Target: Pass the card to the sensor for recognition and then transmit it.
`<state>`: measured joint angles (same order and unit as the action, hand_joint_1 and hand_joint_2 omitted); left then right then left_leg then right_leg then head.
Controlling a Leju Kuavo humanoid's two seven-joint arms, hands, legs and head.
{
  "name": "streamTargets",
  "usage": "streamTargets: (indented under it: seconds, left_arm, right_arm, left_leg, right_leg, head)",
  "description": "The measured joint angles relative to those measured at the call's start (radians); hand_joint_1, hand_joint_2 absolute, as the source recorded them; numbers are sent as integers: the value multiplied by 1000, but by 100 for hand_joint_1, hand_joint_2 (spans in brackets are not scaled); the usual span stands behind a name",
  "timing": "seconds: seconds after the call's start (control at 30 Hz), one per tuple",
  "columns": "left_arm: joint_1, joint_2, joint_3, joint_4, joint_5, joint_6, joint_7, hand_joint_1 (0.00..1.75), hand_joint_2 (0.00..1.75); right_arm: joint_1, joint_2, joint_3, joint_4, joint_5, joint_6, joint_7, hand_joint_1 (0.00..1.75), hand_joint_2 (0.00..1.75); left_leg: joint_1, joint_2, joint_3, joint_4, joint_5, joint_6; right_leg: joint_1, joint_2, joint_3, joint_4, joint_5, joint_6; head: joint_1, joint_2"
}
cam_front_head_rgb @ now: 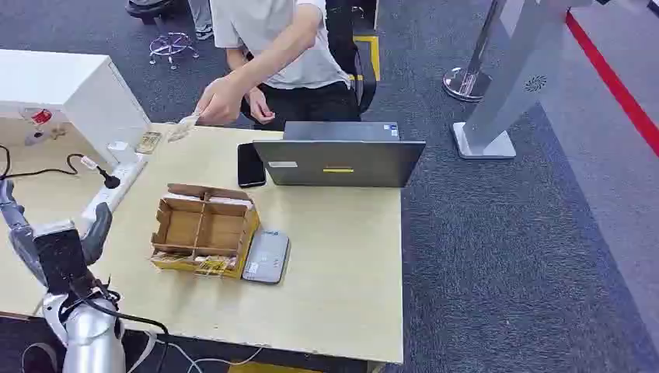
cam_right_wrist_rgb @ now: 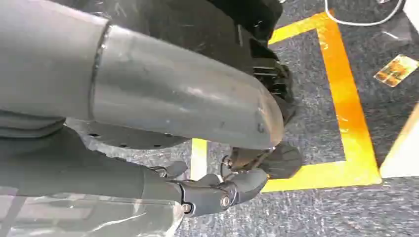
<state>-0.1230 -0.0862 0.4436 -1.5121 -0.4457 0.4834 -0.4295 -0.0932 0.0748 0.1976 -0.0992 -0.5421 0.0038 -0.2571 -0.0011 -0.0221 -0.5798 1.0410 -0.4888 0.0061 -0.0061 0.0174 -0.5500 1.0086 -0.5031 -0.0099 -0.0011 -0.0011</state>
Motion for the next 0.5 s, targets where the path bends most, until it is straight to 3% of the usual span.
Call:
streamTargets:
  seconds: [0.5]
  left_arm:
    - [-218,108,-141,210,-454,85,119,0,175]
  right_arm:
    - [-43,-18,-19,-22,40,-27,-3,0,0]
  left_leg:
    - [0,0,0,0,1,-1]
  right_leg:
    - [0,1,0,0,1,0]
  head:
    - [0,0]
